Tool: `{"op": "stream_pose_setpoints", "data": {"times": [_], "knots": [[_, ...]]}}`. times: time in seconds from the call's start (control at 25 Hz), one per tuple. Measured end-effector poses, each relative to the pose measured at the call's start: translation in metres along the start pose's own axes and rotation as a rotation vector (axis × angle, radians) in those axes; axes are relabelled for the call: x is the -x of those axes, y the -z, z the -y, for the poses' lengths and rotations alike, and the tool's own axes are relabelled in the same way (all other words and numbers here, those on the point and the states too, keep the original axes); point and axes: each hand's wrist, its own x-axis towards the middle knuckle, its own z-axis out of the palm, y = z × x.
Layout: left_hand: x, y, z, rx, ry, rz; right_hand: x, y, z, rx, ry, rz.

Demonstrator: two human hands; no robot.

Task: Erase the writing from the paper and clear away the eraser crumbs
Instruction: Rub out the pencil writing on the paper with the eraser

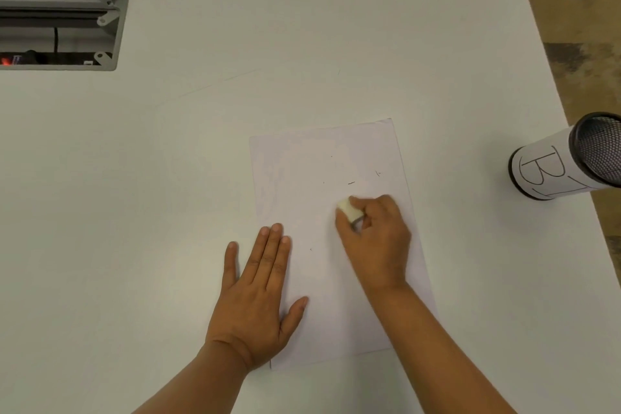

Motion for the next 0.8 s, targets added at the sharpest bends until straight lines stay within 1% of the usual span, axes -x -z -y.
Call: {"op": "stream_pose_setpoints", "data": {"times": [0.04, 0.08, 0.2, 0.24, 0.32, 0.36, 0.4, 0.52, 0.56, 0.6, 0.68, 0.72, 0.76, 0.8], "knots": [[0.000, 0.000, 0.000, 0.002, 0.001, 0.003, -0.004, -0.001, 0.002, -0.021, -0.066, -0.027], [0.001, -0.001, 0.000, 0.006, 0.001, 0.006, 0.001, -0.004, 0.006, -0.036, -0.078, -0.012], [0.001, 0.001, -0.001, 0.018, 0.006, -0.003, 0.024, -0.011, 0.021, 0.016, 0.110, 0.136], [0.000, 0.001, -0.001, 0.017, 0.005, -0.004, 0.015, -0.008, 0.017, 0.010, 0.104, 0.134], [0.000, 0.002, -0.001, 0.016, 0.003, -0.002, -0.009, -0.003, 0.004, -0.006, -0.062, 0.000], [0.000, 0.002, 0.000, 0.019, 0.004, 0.000, -0.015, -0.002, 0.004, -0.029, -0.129, -0.035], [0.001, 0.002, -0.001, 0.027, 0.004, 0.002, -0.012, -0.005, 0.008, -0.040, -0.141, -0.024], [0.001, 0.003, -0.002, 0.041, 0.005, -0.010, 0.016, -0.015, 0.025, 0.018, 0.079, 0.126], [0.001, 0.003, -0.002, 0.038, 0.004, -0.011, 0.011, -0.013, 0.022, 0.003, 0.087, 0.133], [0.000, 0.003, -0.002, 0.034, 0.001, -0.011, -0.001, -0.011, 0.014, -0.006, 0.024, 0.101], [0.000, 0.003, 0.000, 0.031, 0.004, -0.007, -0.019, -0.008, 0.007, -0.034, -0.127, -0.024], [0.000, 0.003, 0.000, 0.036, 0.001, -0.004, -0.018, -0.011, 0.009, -0.035, -0.135, -0.033], [0.001, 0.003, -0.001, 0.042, -0.003, -0.005, -0.010, -0.016, 0.017, -0.026, -0.085, -0.001], [0.001, 0.003, -0.001, 0.045, -0.005, -0.011, 0.001, -0.022, 0.026, 0.005, 0.003, 0.067]]}}
